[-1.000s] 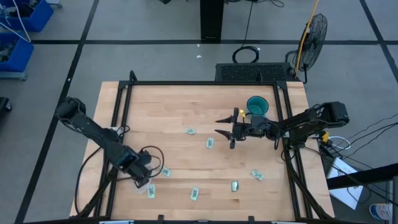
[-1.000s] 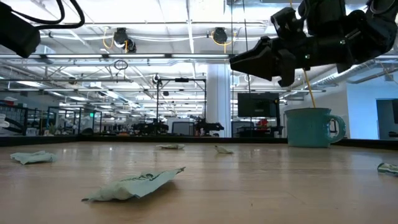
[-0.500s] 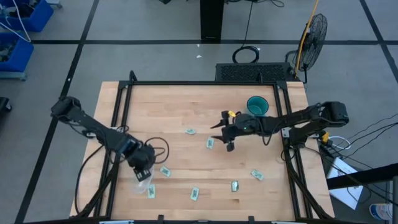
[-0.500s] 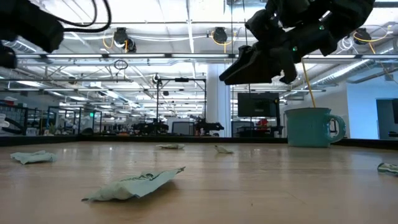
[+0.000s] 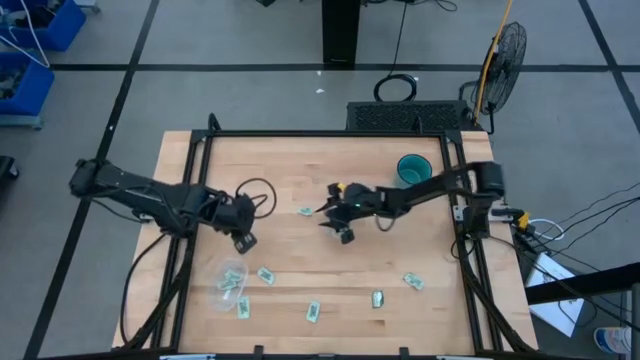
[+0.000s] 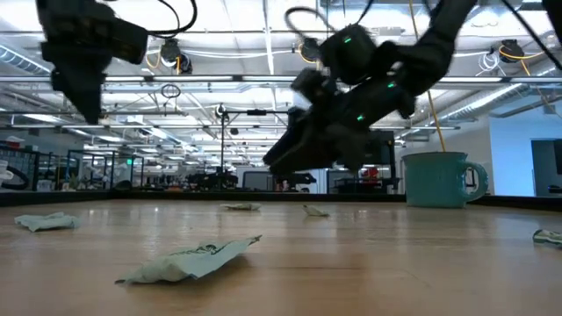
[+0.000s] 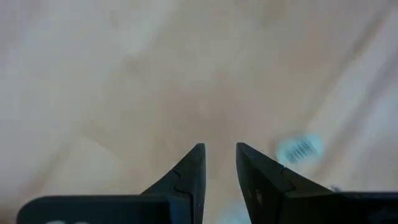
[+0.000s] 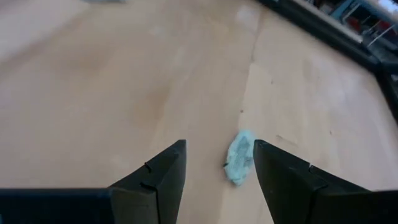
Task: Pick and place Stevia / Truvia into bins
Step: Put the white stevia packet into the transparent bin
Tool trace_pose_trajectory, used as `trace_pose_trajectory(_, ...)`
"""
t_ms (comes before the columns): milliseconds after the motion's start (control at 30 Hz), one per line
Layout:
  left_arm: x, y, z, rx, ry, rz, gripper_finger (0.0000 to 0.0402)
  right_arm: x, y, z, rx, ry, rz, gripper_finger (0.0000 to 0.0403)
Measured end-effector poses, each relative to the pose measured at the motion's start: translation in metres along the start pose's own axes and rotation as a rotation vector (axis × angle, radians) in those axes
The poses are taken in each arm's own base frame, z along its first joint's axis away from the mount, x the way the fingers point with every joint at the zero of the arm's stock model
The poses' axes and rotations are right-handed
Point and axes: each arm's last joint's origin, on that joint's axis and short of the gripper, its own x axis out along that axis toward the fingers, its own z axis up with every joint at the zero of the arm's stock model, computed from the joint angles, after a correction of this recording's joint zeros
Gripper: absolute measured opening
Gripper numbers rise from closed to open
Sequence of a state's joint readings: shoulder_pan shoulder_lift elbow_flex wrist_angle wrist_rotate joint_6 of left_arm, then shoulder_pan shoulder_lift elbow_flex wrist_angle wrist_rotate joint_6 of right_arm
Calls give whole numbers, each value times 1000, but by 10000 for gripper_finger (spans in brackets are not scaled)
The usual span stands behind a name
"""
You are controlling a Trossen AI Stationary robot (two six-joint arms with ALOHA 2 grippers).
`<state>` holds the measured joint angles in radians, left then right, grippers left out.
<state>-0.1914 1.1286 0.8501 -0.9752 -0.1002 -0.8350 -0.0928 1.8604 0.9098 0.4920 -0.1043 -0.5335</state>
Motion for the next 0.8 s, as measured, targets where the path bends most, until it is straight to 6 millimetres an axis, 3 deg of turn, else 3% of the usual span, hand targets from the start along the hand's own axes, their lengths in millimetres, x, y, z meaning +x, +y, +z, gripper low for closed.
trace_pose_trajectory(167, 1, 6, 7, 27, -56, 63, 93, 28, -6, -10, 11, 58, 15, 183)
trace_pose_trajectory(367, 2, 8, 10, 56, -72, 71, 93, 46, -14, -20, 43, 110, -41, 183)
trace_pose_trajectory(567, 2, 6, 11, 54, -88, 57, 93, 55, -16, -27, 21, 165, -109, 179)
trace_pose_trajectory(800, 1, 5, 13, 46, -102, 43, 93, 55, -13, -28, 49, 170, -90, 146)
